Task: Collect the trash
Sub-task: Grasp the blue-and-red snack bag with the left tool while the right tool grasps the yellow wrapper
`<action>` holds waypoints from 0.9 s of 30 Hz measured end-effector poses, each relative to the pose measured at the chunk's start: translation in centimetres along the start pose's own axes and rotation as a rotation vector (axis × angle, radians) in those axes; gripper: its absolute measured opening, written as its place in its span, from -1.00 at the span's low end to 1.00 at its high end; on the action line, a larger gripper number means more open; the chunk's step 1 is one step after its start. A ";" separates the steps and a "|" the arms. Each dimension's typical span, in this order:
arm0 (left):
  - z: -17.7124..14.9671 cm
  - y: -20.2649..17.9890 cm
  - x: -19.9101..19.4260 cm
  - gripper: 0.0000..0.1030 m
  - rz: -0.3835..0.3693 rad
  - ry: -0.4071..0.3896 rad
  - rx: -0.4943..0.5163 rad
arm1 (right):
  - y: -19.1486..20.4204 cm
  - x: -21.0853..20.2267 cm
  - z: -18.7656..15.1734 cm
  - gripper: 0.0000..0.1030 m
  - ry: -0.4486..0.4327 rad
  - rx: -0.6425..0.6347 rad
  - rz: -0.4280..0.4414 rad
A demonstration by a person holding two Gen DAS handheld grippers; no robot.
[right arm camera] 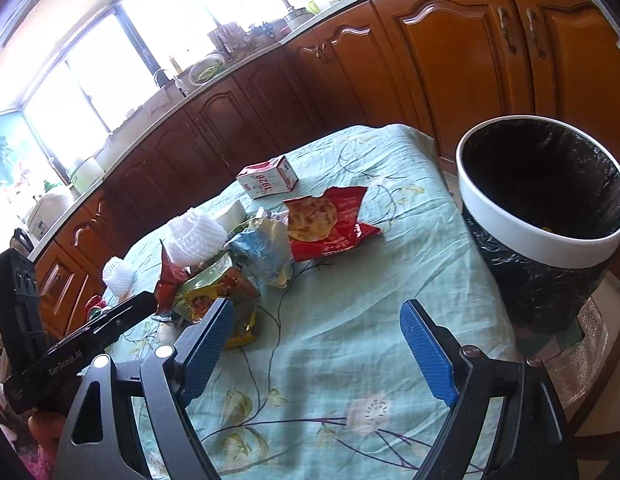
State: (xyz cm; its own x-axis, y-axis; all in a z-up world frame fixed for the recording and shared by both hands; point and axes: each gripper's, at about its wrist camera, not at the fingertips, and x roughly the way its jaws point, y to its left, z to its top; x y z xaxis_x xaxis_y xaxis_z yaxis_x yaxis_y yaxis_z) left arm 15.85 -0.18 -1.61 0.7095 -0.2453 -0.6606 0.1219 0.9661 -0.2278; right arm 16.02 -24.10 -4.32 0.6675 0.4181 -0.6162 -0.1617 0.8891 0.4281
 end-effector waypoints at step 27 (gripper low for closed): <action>1.0 3.7 2.9 -0.41 -0.014 0.084 0.044 | 6.0 5.2 -2.2 -0.97 0.154 -0.169 0.144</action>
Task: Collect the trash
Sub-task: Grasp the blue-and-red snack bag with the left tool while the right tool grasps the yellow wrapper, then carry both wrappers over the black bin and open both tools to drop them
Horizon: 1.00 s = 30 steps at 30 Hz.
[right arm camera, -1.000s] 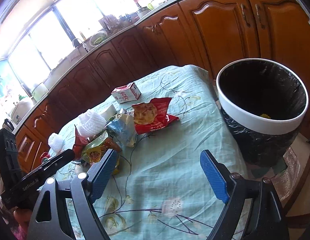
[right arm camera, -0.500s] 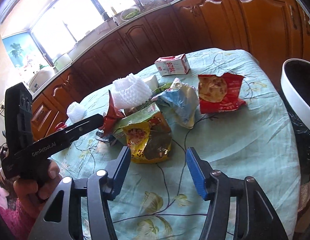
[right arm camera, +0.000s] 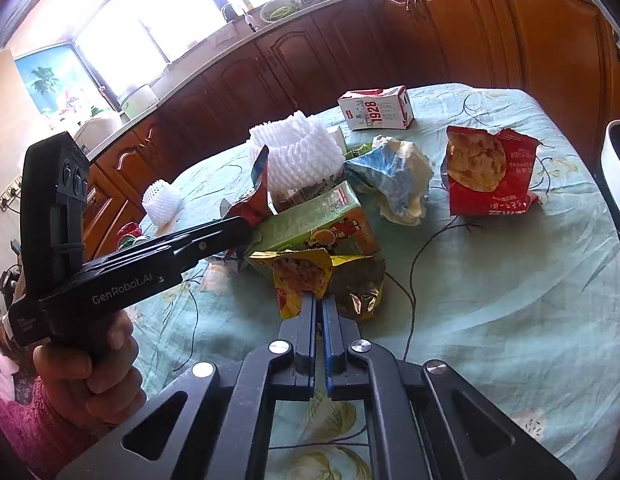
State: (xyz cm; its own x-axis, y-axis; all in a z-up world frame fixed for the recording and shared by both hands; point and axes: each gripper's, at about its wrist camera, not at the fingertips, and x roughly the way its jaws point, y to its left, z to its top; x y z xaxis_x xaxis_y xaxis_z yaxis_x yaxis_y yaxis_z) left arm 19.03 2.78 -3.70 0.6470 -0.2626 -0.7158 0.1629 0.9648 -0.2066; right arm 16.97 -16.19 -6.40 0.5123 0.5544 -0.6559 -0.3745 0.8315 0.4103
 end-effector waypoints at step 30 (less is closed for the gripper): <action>-0.3 -13.8 -2.3 -0.69 -0.187 -0.052 0.239 | -9.5 -13.4 -1.4 -0.99 -0.229 0.184 -0.218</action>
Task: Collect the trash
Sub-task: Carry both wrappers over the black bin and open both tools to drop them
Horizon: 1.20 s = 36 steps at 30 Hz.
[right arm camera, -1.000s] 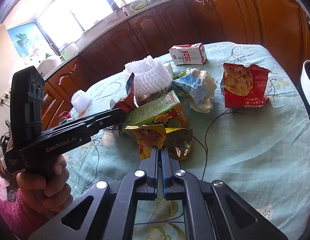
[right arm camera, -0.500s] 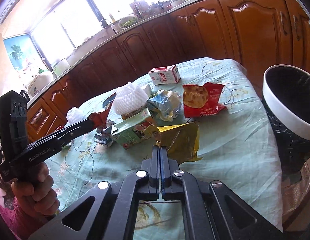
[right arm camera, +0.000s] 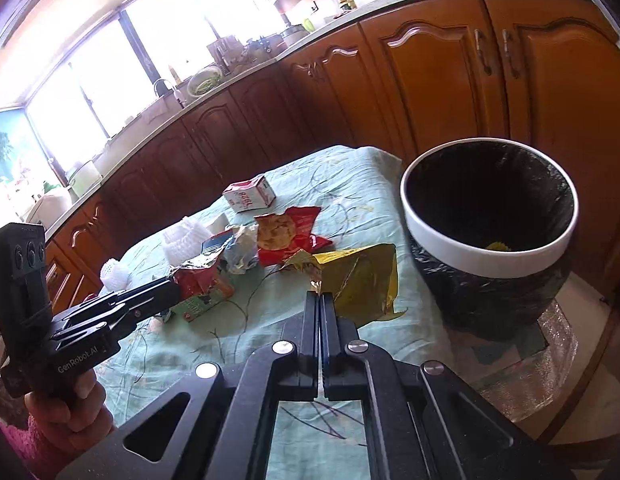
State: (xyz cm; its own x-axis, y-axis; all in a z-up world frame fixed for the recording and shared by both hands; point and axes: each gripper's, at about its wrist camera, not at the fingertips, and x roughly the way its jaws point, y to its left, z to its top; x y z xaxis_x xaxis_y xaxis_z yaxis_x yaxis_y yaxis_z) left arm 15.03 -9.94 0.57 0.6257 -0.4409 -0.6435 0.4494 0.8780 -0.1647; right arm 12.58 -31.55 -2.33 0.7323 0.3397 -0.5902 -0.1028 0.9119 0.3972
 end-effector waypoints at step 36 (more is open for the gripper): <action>10.3 -12.6 15.8 -0.69 -0.115 0.185 0.191 | -13.3 1.0 8.9 -0.99 0.020 0.086 -0.228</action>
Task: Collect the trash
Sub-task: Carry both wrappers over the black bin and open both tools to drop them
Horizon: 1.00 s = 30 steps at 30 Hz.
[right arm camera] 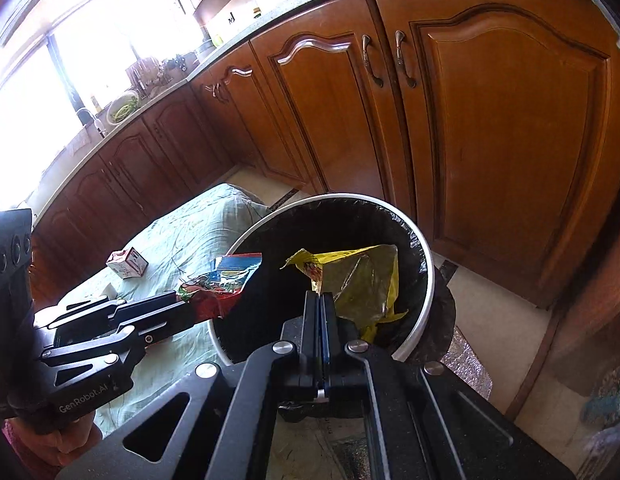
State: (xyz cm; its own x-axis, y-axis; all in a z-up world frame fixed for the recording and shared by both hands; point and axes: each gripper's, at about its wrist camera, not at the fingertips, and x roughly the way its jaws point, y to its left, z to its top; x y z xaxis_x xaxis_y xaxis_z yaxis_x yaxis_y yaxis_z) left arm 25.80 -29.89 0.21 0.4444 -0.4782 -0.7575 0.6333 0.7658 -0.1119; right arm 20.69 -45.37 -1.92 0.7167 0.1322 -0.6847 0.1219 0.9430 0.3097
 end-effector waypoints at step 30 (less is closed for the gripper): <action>-4.0 3.0 -2.4 -0.27 -0.027 -0.023 -0.150 | 0.7 -3.2 -2.9 0.07 -0.078 0.101 0.081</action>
State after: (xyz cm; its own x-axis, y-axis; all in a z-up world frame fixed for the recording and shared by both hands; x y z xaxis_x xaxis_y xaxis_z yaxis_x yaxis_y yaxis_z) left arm 24.12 -24.69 -0.94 0.4443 -0.5081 -0.7379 0.5444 0.8073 -0.2280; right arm 16.55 -44.24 -1.41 0.7777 0.1789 -0.6027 0.1270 0.8942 0.4293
